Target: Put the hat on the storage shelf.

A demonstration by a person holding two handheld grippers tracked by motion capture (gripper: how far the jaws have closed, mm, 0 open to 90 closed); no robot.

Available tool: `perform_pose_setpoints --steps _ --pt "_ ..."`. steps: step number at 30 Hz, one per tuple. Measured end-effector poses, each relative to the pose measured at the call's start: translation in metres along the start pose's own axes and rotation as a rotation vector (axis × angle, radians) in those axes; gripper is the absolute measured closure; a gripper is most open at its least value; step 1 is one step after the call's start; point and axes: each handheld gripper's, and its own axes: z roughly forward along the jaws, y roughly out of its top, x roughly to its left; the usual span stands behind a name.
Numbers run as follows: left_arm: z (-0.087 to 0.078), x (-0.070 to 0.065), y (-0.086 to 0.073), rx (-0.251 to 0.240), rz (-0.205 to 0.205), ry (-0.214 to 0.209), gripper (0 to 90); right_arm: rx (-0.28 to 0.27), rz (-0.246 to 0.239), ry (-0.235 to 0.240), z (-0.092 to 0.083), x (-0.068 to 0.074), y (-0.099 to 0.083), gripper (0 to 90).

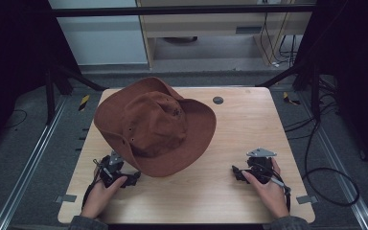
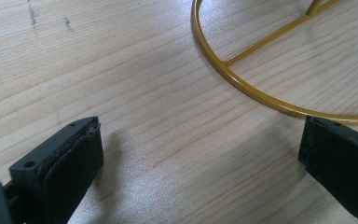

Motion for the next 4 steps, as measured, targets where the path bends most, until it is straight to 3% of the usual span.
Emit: perform_pose_setpoints --steps 4 --pt "0.0005 0.001 0.0005 0.0 0.0 -0.002 0.0 -0.001 0.013 -0.008 -0.0013 0.0017 -0.0011 4.6"
